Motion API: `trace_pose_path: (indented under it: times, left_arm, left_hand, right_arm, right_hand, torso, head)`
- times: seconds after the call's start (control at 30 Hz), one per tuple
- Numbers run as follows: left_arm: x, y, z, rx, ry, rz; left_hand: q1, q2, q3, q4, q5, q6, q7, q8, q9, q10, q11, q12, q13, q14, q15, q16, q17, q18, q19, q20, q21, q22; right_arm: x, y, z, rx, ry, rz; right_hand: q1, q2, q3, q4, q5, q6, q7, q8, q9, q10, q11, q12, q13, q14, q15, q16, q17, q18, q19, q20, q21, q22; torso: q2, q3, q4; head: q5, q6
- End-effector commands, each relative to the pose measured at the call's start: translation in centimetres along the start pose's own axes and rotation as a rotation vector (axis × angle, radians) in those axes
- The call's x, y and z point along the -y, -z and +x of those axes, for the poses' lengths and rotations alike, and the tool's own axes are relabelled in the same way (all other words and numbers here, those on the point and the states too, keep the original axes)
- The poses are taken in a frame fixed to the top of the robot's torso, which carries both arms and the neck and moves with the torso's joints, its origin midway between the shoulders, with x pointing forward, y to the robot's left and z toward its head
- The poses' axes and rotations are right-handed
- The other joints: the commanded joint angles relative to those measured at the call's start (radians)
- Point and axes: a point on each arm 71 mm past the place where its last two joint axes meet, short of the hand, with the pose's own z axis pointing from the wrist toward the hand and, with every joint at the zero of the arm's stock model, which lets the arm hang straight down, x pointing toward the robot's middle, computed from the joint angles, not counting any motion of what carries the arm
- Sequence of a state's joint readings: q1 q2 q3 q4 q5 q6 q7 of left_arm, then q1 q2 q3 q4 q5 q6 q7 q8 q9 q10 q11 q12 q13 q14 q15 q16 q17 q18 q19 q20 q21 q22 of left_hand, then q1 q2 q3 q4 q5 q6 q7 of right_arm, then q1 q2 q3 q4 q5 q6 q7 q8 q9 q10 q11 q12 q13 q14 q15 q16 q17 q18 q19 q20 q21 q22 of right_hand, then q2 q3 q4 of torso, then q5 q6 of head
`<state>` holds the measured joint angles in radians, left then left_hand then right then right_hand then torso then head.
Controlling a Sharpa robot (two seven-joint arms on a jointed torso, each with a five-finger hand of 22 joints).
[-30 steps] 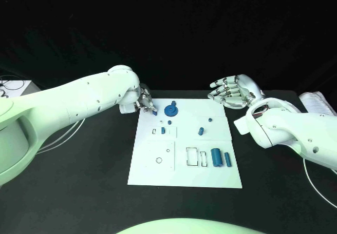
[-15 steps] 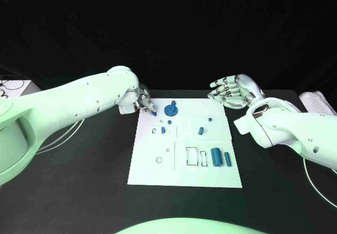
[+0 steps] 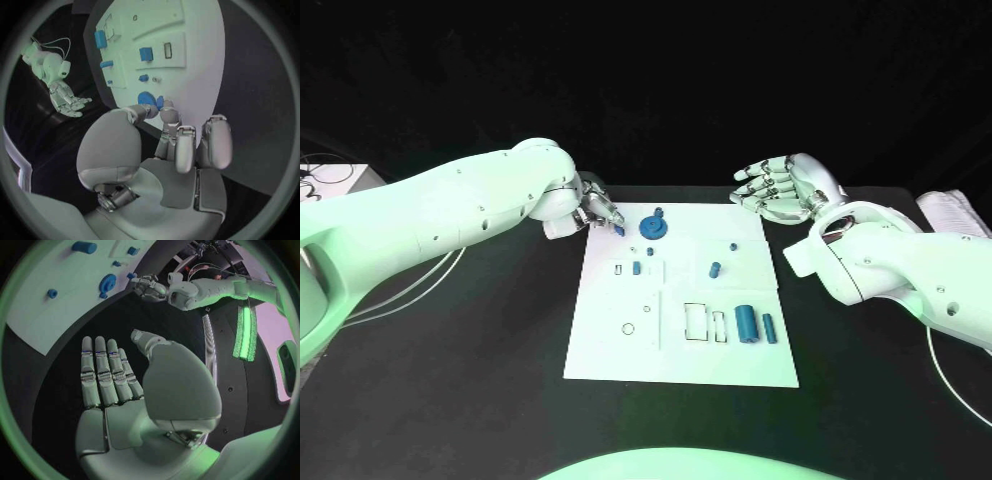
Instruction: Assemble the parts on the task board
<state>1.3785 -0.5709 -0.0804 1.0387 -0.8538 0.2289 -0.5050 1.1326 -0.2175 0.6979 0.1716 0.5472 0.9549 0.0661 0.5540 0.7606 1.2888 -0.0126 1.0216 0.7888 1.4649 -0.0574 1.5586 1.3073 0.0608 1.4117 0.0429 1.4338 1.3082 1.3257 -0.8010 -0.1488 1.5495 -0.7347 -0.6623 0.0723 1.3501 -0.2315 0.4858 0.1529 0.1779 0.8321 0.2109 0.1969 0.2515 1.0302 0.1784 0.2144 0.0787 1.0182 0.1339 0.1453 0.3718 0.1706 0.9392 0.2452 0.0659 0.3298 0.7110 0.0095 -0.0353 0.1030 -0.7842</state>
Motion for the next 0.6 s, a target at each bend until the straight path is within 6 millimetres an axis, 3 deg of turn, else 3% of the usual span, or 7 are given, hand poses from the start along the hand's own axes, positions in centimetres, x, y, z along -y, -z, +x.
trace_pose_path:
  times: [0.03, 0.6]
  left_arm:
    - [0.4, 0.4, 0.3, 0.001, 0.029, 0.036]
    - [-0.7, 2.9, 2.0, 0.152, -0.130, 0.062]
  left_hand:
    - [-0.010, -0.003, 0.195, -0.202, 0.011, 0.009, -0.002, 0.006, 0.004, 0.009, 0.000, 0.004, 0.001, 0.102, -0.010, 0.004, 0.253, -0.008, 0.008, 0.001, 0.006, 0.092]
    - [-0.013, -0.008, 0.204, -0.222, 0.039, 0.022, -0.007, 0.008, 0.008, 0.019, -0.005, 0.003, 0.002, 0.100, -0.014, -0.002, 0.246, -0.012, 0.019, -0.003, 0.018, 0.106]
  right_arm:
    - [-0.1, 0.0, 0.1, -0.013, 0.004, -0.008]
    - [0.4, 0.2, -0.4, -0.001, 0.009, 0.001]
  right_hand:
    - [-0.009, -0.001, 0.000, -0.005, 0.003, 0.002, 0.035, -0.002, -0.001, 0.003, 0.001, -0.001, -0.001, 0.004, 0.004, -0.003, -0.002, 0.013, -0.004, 0.004, -0.003, -0.001]
    - [-0.008, -0.002, 0.000, -0.007, 0.004, 0.002, 0.035, -0.002, -0.001, 0.003, 0.001, -0.002, -0.004, 0.004, 0.004, -0.005, -0.004, 0.013, -0.005, 0.004, -0.003, -0.005]
  torso:
    - [0.000, 0.0000, 0.0010]
    - [-0.001, -0.0011, 0.0029]
  head:
    - [0.002, 0.000]
    - [0.005, 0.001]
